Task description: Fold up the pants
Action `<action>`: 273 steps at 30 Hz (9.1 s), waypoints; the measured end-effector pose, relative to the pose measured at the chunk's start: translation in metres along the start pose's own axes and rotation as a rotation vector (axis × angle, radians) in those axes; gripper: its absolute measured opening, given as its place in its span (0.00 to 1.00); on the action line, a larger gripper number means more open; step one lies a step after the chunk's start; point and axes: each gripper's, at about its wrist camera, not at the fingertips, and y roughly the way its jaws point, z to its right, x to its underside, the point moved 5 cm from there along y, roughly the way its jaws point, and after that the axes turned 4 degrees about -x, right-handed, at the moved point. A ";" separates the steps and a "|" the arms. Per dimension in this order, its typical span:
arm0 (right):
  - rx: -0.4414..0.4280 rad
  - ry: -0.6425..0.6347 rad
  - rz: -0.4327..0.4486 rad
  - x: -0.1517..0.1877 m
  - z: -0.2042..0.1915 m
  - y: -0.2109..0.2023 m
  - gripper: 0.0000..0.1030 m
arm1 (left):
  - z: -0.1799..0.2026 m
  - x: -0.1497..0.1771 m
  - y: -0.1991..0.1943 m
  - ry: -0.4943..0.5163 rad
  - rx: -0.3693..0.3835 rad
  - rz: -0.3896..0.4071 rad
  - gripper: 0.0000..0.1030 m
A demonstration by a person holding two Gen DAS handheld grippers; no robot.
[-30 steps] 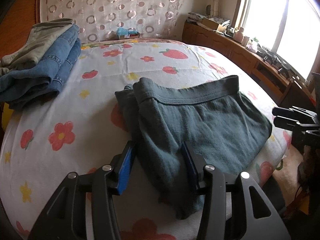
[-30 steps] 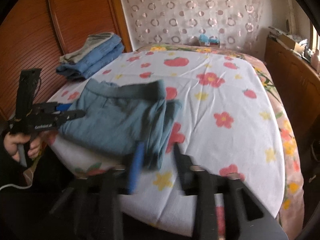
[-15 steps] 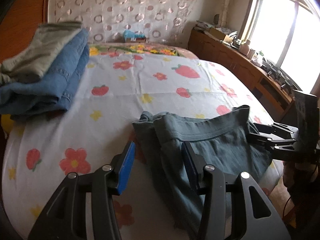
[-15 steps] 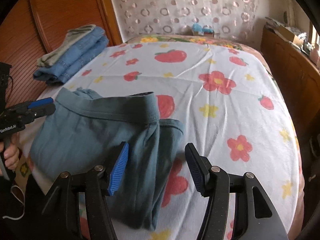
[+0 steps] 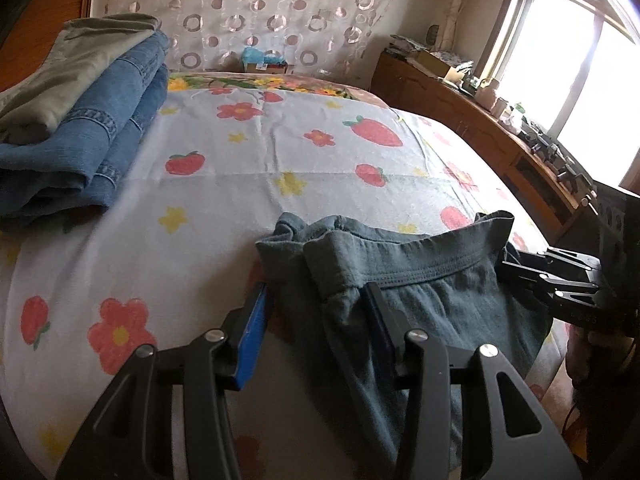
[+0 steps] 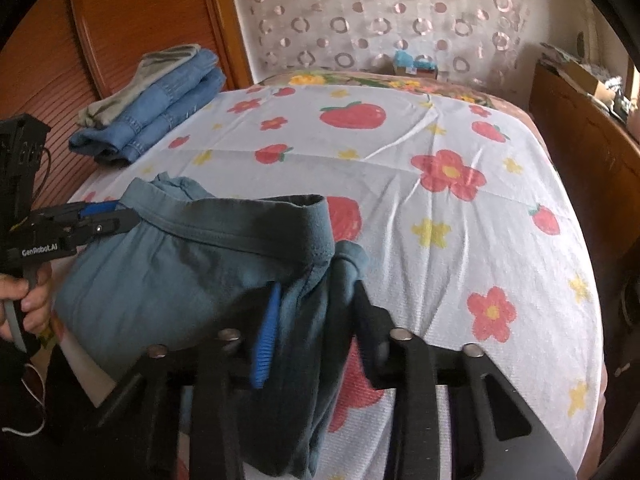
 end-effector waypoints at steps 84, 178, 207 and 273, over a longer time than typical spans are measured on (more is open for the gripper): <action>-0.199 -0.415 0.376 -0.289 -0.160 0.012 0.05 | -0.130 -0.148 -0.144 -0.033 -0.216 0.450 0.12; -0.078 -0.132 0.271 -0.122 -0.074 -0.058 0.46 | 0.004 -0.048 -0.102 0.055 -0.208 0.283 0.54; 0.182 0.007 0.429 -0.048 -0.050 -0.182 0.82 | 0.070 -0.034 -0.150 0.070 -0.218 0.329 0.55; 0.212 0.013 0.515 -0.049 -0.062 -0.219 0.83 | 0.075 -0.033 -0.200 0.076 -0.270 0.419 0.55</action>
